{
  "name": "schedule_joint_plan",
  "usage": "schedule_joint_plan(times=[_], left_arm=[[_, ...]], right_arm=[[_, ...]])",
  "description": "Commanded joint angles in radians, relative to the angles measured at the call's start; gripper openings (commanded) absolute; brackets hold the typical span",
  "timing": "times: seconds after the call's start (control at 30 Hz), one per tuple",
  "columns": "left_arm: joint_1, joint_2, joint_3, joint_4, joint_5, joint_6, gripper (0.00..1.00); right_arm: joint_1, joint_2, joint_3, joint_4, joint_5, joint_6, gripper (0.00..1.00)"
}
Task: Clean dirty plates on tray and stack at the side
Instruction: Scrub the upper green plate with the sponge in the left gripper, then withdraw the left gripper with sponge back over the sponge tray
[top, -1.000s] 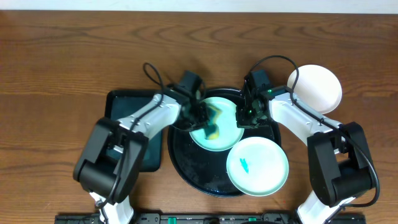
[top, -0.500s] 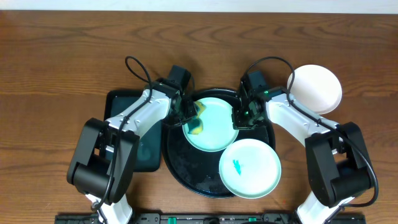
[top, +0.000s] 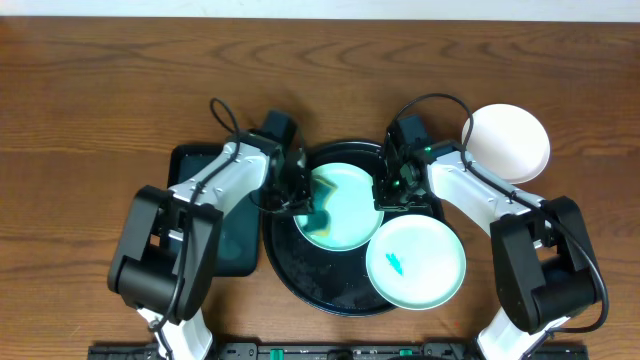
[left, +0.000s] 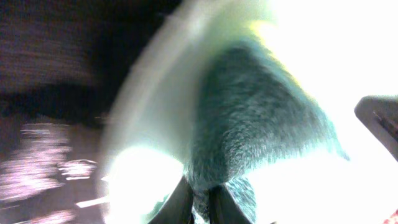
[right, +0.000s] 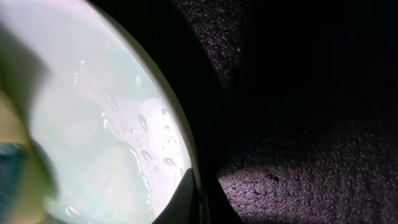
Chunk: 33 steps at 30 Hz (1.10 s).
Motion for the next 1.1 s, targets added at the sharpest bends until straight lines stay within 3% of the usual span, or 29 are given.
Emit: schedule_joint_plan(times=[0.0, 0.3, 0.57, 0.83, 1.07], left_arm=[[-0.069, 0.041, -0.035, 0.029, 0.120, 0.047, 0.07], [-0.159, 0.042, -0.035, 0.224, 0.085, -0.107, 0.07], [-0.128, 0.041, -0.029, 0.365, 0.007, -0.137, 0.07], [-0.090, -0.001, 0.026, 0.198, -0.267, -0.092, 0.07], [-0.094, -0.123, 0.060, 0.001, -0.393, -0.072, 0.07]], right_arm=[[-0.002, 0.007, -0.020, -0.011, 0.054, -0.001, 0.01], [-0.002, 0.007, -0.020, -0.026, 0.054, -0.001, 0.01], [-0.002, 0.007, -0.020, -0.055, 0.054, -0.001, 0.01], [-0.002, 0.007, -0.020, -0.055, 0.050, -0.005, 0.01], [-0.002, 0.007, -0.020, -0.039, 0.051, -0.005, 0.01]])
